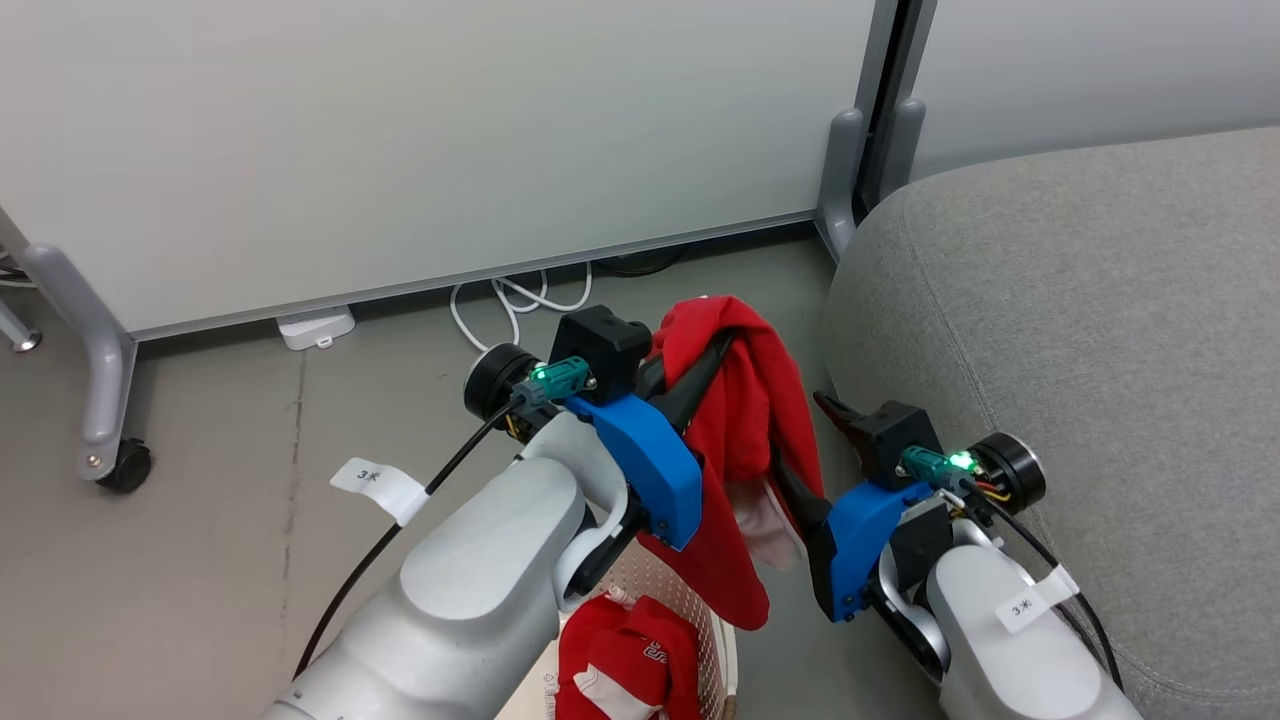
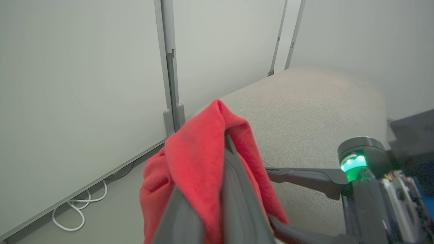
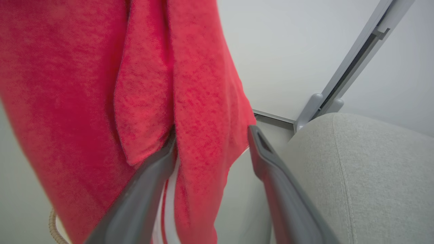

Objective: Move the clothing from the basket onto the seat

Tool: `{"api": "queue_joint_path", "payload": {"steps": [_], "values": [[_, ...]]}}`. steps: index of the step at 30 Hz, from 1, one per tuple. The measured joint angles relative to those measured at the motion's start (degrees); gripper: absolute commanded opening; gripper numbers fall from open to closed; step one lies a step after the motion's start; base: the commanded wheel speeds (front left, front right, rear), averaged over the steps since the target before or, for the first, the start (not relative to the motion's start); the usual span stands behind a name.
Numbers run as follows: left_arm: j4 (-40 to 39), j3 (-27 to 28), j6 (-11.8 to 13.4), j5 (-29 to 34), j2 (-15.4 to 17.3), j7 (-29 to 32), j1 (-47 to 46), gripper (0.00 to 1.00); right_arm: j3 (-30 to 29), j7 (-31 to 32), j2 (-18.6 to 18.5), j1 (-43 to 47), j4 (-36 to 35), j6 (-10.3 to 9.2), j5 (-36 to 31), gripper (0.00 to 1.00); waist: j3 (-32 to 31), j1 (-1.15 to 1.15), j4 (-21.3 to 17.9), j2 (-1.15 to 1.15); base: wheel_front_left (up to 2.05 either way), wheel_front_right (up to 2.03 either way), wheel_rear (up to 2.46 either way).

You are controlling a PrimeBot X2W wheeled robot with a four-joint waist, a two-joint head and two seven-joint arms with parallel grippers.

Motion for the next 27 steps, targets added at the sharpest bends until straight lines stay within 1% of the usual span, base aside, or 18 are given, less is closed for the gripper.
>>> {"api": "queue_joint_path", "payload": {"steps": [6,8,9,10,12,23,24,25,26,27], "values": [[-0.53,-0.76,-0.01,-0.52,-0.19,0.09,-0.25,0.0,1.53,-2.24,-0.01,-4.94,5.77,0.0,2.26,1.0,0.06,0.0,0.46,0.0,0.0,0.0,0.0],[-0.68,-0.96,-0.02,-0.8,-0.26,0.09,-0.32,0.0,2.32,-2.75,-0.01,-5.89,7.51,0.0,4.14,1.0,0.02,0.0,0.61,0.0,0.0,0.0,0.0],[-0.73,-1.05,-0.02,-0.89,-0.27,0.09,-0.33,0.0,2.58,-3.22,0.0,-6.31,8.37,0.0,5.14,0.95,-0.01,0.0,0.66,0.0,0.0,0.0,0.0],[-0.74,-1.15,-0.02,-0.97,-0.29,0.09,-0.35,0.0,2.82,-3.59,-0.01,-6.8,9.14,0.0,5.73,0.6,-0.02,0.0,0.7,0.0,0.0,0.0,0.0],[-0.73,-1.38,-0.02,-1.07,-0.29,0.09,-0.43,0.0,3.16,-4.31,-0.01,-7.71,10.48,0.0,6.94,0.0,-0.07,0.0,0.75,0.0,0.0,0.0,0.0],[-0.12,-1.85,-0.03,-1.86,-0.05,-0.2,-0.51,0.0,5.08,-8.05,-0.01,-9.1,15.04,0.0,11.62,0.0,-0.59,0.0,0.19,0.0,0.0,0.0,0.0],[-0.12,-1.86,-0.03,-1.91,-0.05,-0.22,-0.5,0.09,5.17,-8.37,0.0,-9.16,15.24,0.0,12.22,0.0,-0.66,0.0,0.11,0.0,0.0,0.0,0.0],[-0.11,-1.89,-0.03,-1.94,-0.05,-0.29,-0.48,0.39,5.36,-8.66,-0.01,-9.31,15.49,0.0,12.47,0.0,-0.72,0.0,0.03,0.0,0.0,0.0,0.0],[-0.09,-1.93,-0.03,-1.97,-0.05,-0.45,-0.42,0.76,5.48,-8.79,-0.01,-9.43,15.6,0.0,12.81,0.0,-0.78,0.0,-0.04,0.0,0.0,0.0,0.0],[-0.11,-2.02,-0.03,-2.03,-0.04,-0.51,-0.29,1.0,5.61,-9.07,-0.01,-9.49,15.8,0.0,13.05,0.0,-0.86,0.0,-0.1,0.0,0.0,0.0,0.0]]}}
